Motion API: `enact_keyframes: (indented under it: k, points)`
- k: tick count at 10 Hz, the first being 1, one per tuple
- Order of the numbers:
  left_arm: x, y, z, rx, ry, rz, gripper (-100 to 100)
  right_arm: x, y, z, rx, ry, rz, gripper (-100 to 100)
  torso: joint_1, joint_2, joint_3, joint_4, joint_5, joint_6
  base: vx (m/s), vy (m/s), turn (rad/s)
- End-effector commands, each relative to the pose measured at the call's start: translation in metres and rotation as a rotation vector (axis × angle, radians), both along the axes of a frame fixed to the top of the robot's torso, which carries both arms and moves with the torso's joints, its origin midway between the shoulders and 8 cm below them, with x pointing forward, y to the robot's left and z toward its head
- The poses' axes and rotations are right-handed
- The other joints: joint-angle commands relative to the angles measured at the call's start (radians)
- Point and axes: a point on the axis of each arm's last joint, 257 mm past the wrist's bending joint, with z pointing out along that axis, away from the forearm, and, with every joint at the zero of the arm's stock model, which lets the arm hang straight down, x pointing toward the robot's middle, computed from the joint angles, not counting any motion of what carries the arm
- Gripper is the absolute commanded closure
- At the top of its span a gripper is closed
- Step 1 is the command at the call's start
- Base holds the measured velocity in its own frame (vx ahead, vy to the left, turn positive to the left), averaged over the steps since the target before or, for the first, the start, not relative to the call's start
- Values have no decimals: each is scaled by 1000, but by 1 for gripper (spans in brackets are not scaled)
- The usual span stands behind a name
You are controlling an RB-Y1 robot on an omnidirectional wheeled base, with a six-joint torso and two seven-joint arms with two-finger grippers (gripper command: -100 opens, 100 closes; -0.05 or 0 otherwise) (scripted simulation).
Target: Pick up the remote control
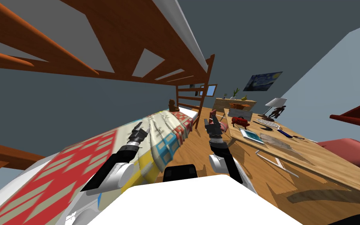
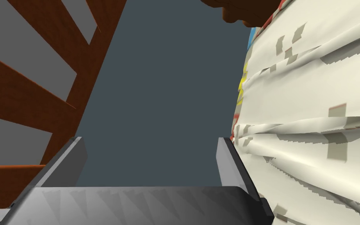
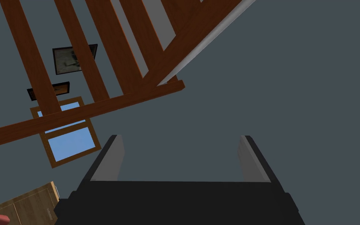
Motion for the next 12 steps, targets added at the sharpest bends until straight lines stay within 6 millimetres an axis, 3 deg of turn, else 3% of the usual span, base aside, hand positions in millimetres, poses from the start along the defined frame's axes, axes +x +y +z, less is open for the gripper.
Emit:
enact_keyframes:
  k: [1,12]
  points:
    - [1,3,-15,-15,53,2,-100,0,0,0,0,0,0,0,0,0,0,0,0,0,50,-2,33]
    - [-8,21,-91,-126,355,28,-100,0,0,0,0,0,0,0,0,-1,-1,0,0,0,55,-6,32]
